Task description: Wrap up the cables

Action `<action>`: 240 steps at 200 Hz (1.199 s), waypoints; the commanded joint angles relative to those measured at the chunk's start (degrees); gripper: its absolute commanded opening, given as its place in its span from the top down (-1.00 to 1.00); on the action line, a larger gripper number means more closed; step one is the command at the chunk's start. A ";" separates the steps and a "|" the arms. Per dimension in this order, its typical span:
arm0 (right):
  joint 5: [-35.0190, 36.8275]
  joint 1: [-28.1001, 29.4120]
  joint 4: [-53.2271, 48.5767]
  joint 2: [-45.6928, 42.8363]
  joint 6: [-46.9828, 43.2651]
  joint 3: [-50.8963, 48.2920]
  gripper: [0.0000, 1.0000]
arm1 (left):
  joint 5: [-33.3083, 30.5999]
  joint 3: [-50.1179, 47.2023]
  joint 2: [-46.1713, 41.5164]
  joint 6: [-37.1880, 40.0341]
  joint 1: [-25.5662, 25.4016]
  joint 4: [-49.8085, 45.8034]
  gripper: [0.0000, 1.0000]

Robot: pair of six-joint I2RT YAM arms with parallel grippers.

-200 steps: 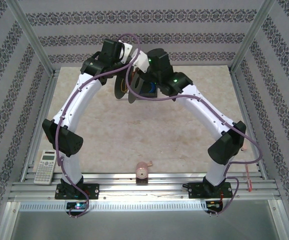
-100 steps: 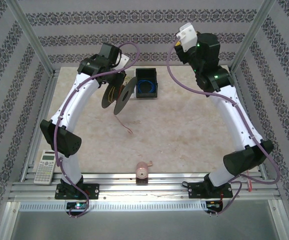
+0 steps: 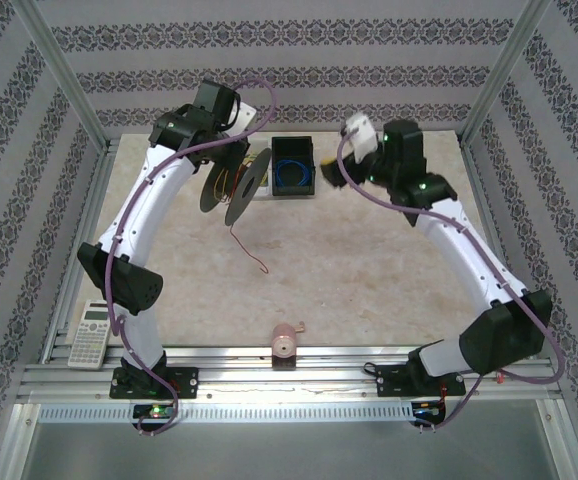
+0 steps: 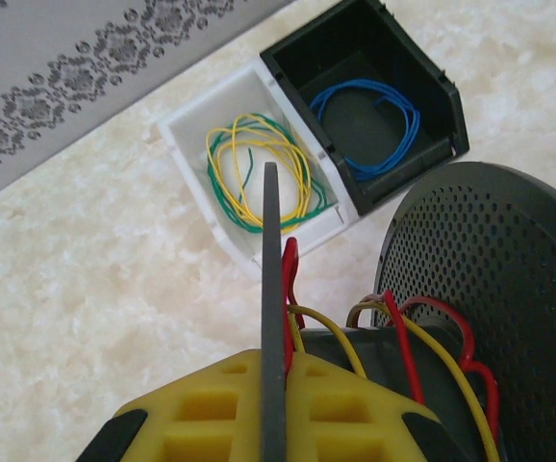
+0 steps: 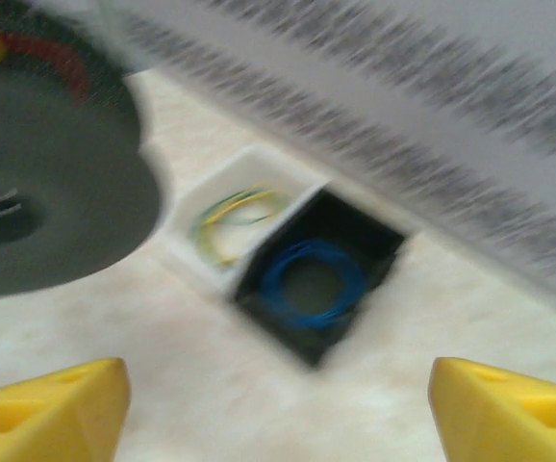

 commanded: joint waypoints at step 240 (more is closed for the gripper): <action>3.13 25.77 25.99 1.23 11.28 -29.36 1.00 | 3.49 16.33 5.80 -7.06 0.65 -5.79 1.00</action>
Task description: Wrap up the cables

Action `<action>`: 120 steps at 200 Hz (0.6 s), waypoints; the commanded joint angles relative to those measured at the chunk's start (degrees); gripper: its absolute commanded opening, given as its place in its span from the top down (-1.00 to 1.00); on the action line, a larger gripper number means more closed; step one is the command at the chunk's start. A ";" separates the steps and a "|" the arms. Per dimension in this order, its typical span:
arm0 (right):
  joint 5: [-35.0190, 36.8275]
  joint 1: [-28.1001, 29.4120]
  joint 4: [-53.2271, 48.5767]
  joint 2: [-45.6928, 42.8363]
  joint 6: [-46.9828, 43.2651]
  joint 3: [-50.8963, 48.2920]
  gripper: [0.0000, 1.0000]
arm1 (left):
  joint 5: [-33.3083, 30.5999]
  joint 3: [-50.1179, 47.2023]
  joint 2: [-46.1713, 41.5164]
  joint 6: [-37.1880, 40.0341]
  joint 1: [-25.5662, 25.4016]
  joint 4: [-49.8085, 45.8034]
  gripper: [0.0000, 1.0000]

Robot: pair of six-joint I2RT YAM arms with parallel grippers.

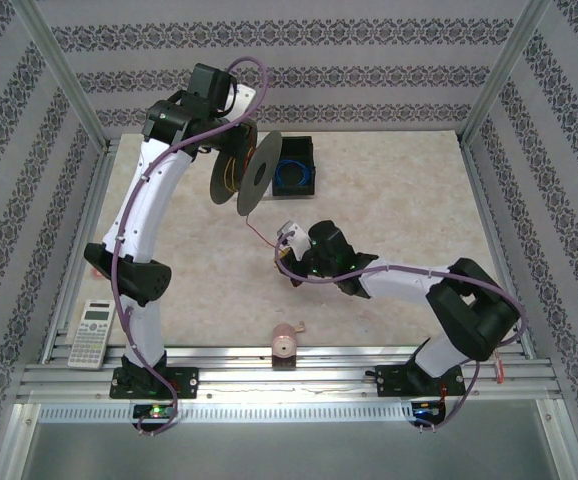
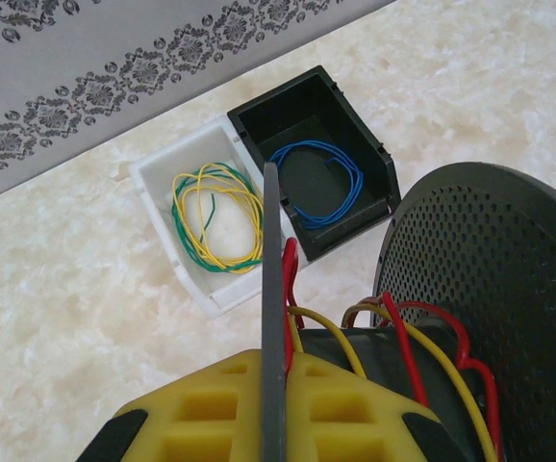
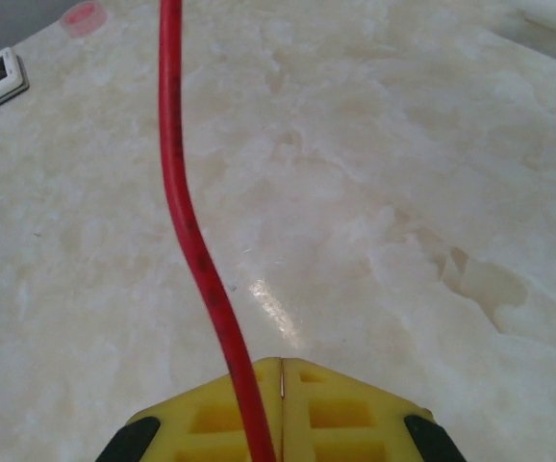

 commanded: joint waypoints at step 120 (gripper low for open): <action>5.95 -14.72 -35.28 -3.60 -28.73 50.95 1.00 | -5.17 -14.17 0.10 1.30 -2.36 3.38 1.00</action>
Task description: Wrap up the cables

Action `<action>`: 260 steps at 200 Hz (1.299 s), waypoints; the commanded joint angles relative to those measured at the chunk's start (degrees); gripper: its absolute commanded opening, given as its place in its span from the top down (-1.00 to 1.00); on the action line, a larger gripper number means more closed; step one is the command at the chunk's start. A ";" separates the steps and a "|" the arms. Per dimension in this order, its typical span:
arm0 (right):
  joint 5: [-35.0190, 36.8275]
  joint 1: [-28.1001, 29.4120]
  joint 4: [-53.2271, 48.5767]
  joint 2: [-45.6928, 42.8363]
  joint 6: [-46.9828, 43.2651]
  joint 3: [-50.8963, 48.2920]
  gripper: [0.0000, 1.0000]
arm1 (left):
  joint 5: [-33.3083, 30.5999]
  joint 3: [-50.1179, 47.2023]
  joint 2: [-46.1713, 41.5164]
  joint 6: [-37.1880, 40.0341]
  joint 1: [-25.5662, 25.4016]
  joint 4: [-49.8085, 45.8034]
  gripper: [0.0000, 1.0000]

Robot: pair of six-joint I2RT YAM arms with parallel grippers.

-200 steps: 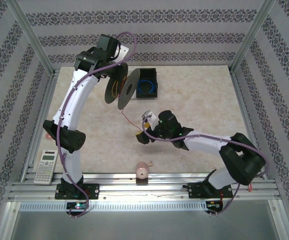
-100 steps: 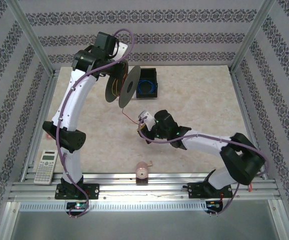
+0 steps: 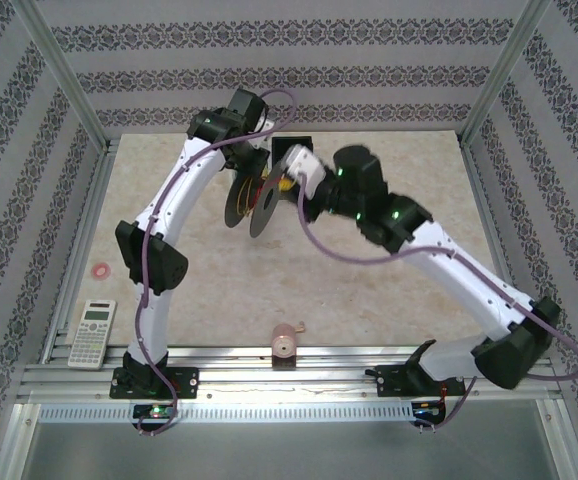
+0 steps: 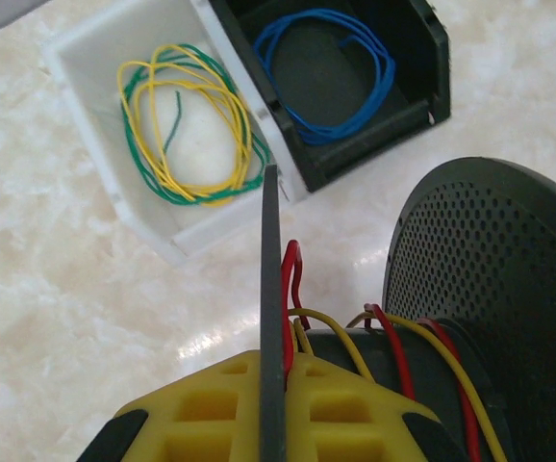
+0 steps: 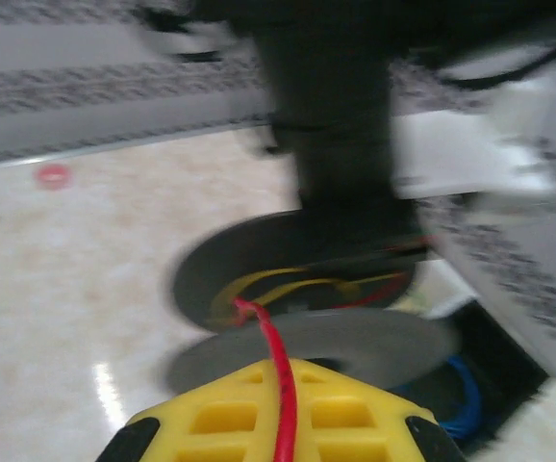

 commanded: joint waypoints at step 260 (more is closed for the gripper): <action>-48.41 -23.62 13.49 16.12 10.58 -12.58 1.00 | 58.12 -2.08 -21.91 3.38 9.79 18.56 1.00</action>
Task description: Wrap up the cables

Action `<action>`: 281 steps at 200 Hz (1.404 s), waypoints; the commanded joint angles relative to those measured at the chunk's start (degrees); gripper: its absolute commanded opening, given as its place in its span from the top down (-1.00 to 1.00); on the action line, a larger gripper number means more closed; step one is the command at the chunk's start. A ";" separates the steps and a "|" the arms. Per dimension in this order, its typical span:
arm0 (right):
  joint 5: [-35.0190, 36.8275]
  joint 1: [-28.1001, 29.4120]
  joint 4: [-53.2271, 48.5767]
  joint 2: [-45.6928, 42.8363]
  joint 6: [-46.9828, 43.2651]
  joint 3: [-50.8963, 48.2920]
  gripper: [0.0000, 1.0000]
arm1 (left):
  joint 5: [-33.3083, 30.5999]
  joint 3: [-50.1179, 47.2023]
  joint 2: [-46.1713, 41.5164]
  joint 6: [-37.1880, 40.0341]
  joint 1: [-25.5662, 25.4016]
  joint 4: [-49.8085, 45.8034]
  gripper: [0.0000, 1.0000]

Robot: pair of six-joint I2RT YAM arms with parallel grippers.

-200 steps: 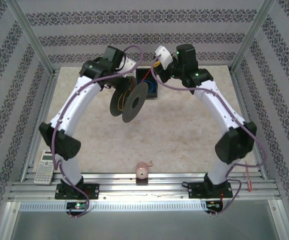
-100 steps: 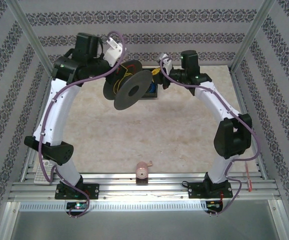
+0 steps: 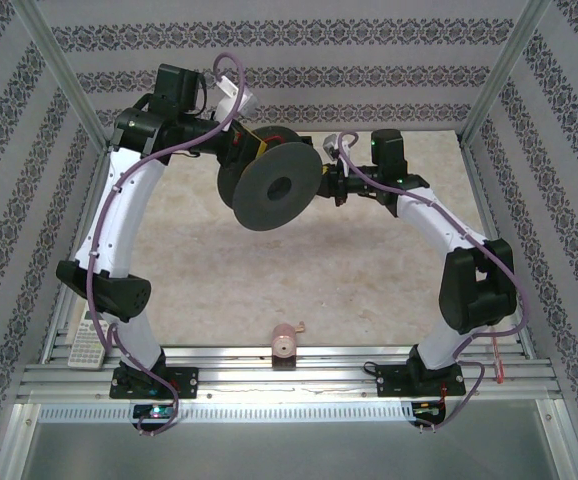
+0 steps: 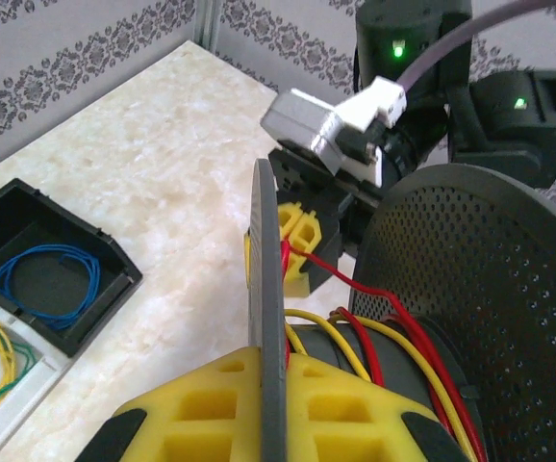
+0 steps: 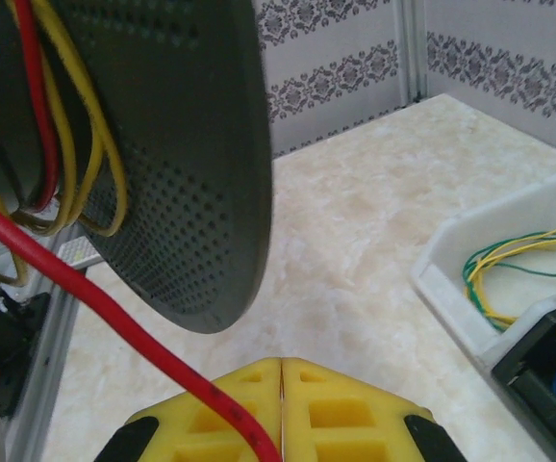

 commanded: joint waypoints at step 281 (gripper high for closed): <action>10.95 -6.33 -5.71 -25.33 16.37 -4.88 -0.80 | -26.27 -10.79 -3.51 -5.16 -3.34 10.43 1.00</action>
